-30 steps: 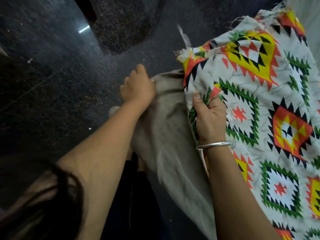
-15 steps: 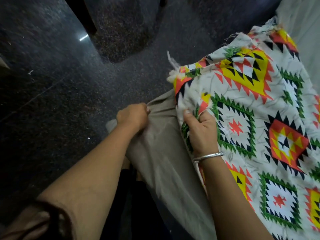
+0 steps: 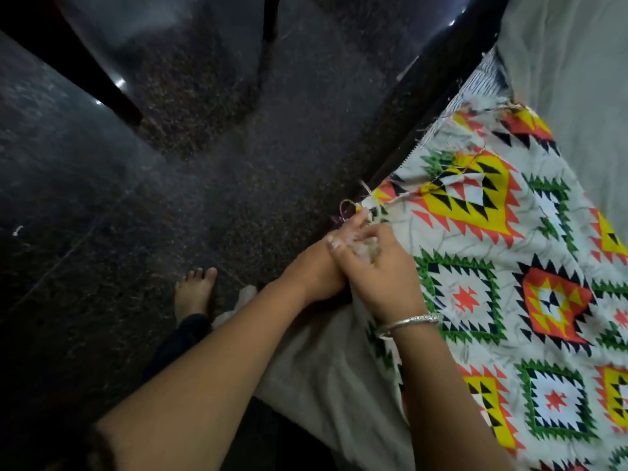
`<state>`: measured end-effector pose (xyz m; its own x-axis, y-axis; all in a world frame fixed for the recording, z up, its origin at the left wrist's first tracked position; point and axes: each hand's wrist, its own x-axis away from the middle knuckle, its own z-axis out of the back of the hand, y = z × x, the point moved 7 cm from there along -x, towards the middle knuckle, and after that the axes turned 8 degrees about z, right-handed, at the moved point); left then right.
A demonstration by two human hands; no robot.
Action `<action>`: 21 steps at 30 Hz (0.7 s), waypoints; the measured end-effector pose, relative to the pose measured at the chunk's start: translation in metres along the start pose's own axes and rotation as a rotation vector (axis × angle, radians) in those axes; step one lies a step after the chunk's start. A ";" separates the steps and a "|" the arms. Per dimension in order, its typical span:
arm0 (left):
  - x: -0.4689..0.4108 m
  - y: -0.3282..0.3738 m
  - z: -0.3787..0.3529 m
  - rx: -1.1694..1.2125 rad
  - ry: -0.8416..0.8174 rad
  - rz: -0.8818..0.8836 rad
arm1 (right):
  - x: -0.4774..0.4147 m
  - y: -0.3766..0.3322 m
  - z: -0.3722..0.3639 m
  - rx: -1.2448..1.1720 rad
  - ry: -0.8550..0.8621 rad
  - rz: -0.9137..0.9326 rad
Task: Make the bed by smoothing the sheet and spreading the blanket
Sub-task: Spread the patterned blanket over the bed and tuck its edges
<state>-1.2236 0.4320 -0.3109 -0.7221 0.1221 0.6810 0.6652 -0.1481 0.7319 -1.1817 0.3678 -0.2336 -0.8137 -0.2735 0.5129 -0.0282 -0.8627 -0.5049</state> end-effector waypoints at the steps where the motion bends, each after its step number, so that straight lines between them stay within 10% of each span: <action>1: -0.001 0.012 0.001 -0.029 -0.035 -0.072 | -0.006 -0.002 0.002 -0.007 0.027 -0.079; 10: 0.008 0.013 -0.009 -0.182 -0.103 -0.215 | -0.025 -0.010 0.011 0.284 -0.143 -0.338; 21: -0.018 0.071 -0.007 0.556 -0.331 0.057 | -0.018 0.022 0.034 -0.358 0.168 -0.386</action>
<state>-1.1645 0.4119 -0.2715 -0.6449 0.4383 0.6261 0.7642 0.3556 0.5382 -1.1486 0.3392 -0.2305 -0.7857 0.1314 0.6044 -0.5149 -0.6804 -0.5215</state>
